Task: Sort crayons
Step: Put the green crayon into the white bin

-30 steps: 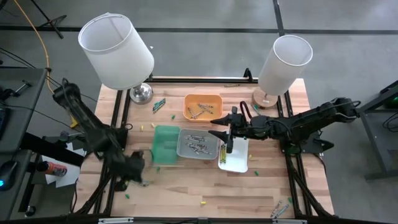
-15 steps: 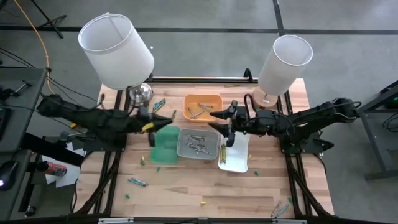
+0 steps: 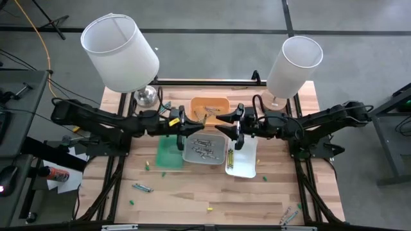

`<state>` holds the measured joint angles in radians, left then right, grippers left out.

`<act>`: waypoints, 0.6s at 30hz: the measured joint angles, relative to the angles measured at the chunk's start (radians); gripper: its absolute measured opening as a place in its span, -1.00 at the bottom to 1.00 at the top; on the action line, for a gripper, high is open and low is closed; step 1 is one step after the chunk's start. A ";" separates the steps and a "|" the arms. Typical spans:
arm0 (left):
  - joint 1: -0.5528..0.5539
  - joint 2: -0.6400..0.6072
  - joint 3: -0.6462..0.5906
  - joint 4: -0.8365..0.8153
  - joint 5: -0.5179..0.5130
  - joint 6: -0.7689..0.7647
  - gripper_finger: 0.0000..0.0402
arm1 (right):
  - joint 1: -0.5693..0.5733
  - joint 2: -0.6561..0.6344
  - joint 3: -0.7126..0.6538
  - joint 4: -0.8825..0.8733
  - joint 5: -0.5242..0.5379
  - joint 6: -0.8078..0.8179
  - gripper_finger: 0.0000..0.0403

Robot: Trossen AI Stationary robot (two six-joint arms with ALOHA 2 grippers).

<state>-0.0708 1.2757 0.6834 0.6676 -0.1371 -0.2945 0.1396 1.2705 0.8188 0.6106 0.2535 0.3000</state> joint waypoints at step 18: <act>0.000 0.049 0.013 0.073 0.001 -0.010 -1.00 | -0.055 0.181 0.201 -0.100 -0.028 0.034 -0.01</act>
<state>-0.0711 1.3245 0.6960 0.7405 -0.1365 -0.3046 0.0845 1.4517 1.0199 0.5107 0.2256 0.3337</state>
